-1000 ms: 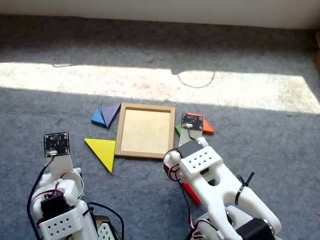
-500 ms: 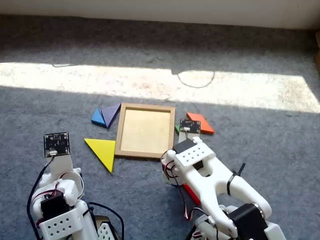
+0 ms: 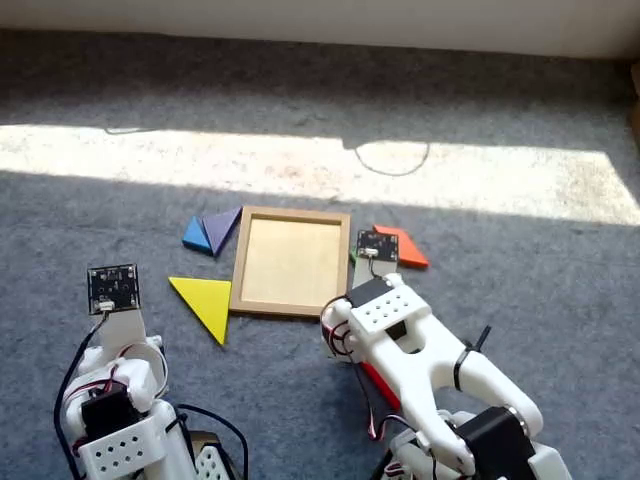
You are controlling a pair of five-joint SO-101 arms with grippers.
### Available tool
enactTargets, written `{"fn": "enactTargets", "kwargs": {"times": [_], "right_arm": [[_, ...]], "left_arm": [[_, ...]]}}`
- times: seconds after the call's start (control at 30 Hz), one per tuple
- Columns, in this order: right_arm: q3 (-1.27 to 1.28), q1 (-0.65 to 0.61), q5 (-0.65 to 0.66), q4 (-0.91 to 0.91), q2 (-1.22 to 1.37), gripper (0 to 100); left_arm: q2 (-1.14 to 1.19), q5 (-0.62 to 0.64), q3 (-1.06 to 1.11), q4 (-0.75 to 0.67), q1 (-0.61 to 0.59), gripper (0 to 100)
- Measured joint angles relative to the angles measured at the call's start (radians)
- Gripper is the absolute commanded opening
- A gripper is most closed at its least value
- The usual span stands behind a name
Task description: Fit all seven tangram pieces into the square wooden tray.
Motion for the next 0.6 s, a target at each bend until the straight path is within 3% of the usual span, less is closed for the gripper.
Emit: {"fn": "enactTargets", "kwargs": {"times": [0.4, 0.6], "right_arm": [[0.000, 0.000, 0.000, -0.003, 0.000, 38.2], [0.000, 0.000, 0.000, -0.003, 0.000, 23.6]], "left_arm": [[0.000, 0.000, 0.000, 0.000, 0.000, 1], [0.000, 0.000, 0.000, 0.000, 0.000, 1]]}}
